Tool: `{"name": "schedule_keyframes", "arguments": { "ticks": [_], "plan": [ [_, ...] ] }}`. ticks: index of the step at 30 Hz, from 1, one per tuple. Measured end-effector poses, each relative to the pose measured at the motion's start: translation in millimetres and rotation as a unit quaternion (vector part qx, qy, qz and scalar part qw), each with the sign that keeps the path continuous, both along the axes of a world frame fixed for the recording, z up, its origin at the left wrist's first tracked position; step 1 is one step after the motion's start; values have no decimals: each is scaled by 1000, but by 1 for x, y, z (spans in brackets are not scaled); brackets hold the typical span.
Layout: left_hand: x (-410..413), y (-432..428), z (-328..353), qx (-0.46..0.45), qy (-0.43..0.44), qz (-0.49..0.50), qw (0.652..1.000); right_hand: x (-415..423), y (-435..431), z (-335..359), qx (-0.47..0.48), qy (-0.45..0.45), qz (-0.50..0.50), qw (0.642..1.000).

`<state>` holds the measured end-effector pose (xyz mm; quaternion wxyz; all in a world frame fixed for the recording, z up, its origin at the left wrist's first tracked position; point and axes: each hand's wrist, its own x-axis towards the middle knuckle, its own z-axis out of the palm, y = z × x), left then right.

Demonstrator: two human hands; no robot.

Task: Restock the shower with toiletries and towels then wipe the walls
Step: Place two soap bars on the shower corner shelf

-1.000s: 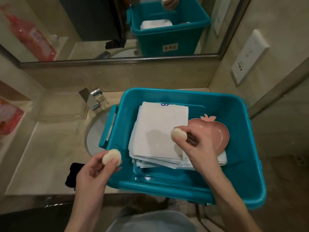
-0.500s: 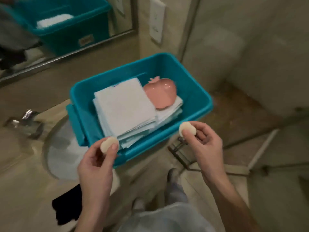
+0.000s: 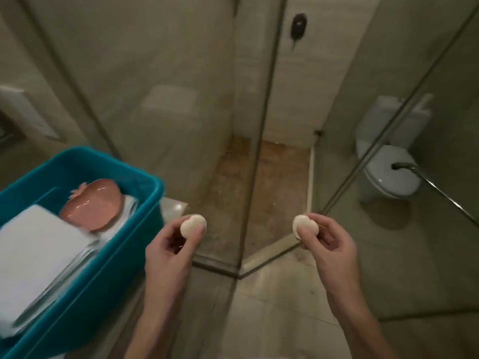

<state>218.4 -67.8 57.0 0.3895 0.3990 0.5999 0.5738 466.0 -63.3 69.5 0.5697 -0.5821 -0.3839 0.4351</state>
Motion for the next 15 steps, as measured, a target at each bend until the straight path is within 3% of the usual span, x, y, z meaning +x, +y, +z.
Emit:
{"name": "schedule_keyframes", "arguments": {
  "ticks": [8,15],
  "plan": [
    [188,55,0,6,-47,-78,996,166,18,-17,-23,2,-44,999],
    [253,110,2,-14,-35,-110,993,234,106,-16,-35,14,-28,999]
  ]
}}
